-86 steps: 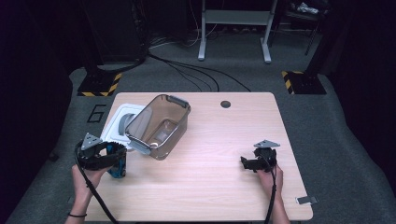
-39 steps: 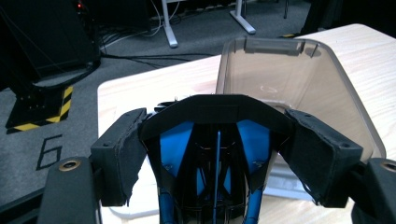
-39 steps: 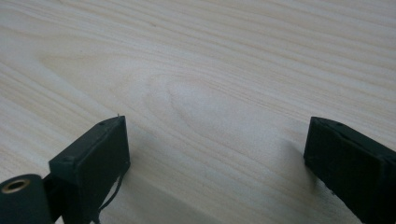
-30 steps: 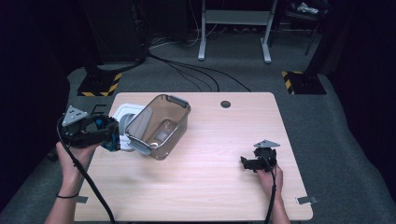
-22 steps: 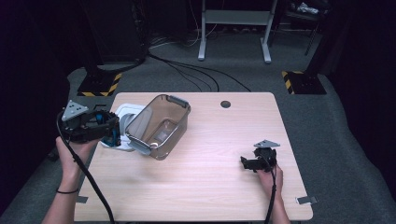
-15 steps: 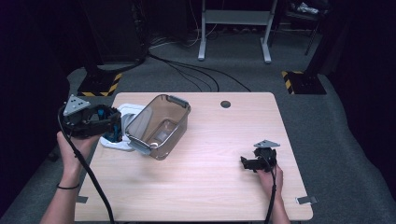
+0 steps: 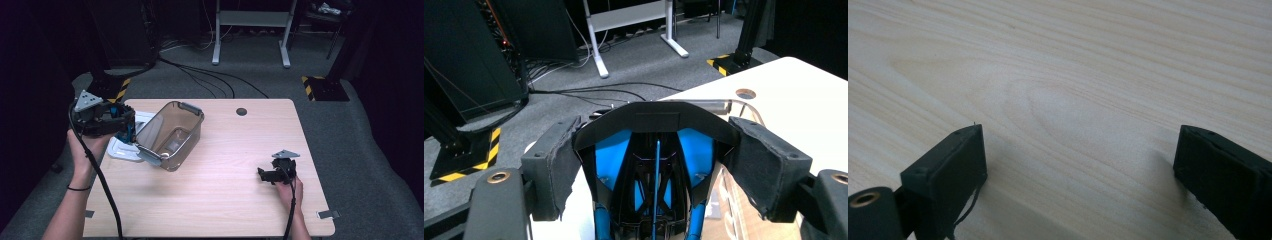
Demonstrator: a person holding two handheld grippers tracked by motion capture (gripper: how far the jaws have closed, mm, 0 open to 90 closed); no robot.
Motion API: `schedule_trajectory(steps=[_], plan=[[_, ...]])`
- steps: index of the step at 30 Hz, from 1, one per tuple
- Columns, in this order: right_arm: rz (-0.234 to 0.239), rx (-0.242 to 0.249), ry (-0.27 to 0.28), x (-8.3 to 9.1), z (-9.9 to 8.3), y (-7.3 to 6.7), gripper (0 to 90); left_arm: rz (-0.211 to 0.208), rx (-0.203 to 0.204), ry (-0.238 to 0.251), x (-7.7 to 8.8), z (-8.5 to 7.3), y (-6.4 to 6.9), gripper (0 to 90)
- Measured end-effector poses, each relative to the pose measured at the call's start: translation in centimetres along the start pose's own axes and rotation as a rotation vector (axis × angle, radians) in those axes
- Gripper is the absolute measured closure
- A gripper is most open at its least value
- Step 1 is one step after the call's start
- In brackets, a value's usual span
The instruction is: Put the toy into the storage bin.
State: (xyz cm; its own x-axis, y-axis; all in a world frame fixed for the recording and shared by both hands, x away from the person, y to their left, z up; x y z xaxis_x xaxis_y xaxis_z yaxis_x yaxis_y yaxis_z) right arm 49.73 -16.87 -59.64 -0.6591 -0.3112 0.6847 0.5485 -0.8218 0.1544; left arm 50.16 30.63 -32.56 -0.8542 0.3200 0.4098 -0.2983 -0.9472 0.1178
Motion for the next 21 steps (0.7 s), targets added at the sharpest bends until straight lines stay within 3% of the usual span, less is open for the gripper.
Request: schedule_trajectory(steps=[11, 21], plan=[[0.001, -0.001, -0.001, 0.0, 0.0, 0.0, 5.9, -0.022, -0.027, 0.007, -1.1, 1.5, 1.8, 24.9], [0.001, 0.002, 0.002, 0.0, 0.0, 0.0, 6.0, -0.056, -0.059, -0.002, -2.7, 2.2, 4.3, 24.9]])
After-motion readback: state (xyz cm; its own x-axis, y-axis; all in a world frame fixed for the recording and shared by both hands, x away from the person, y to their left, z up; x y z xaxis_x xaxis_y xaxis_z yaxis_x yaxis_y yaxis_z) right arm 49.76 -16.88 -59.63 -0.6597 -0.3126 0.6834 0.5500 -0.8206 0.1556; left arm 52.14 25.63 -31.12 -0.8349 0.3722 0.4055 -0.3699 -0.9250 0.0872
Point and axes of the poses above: each handheld gripper's, and its own axes: x roughly backward along the jaws, z roughly out of its top, y roughly to its right, the point moved 10 cm from there along -x, roughly forward along the jaws, and after that the axes turned 13 degrees about x, right-handed, at the moved point
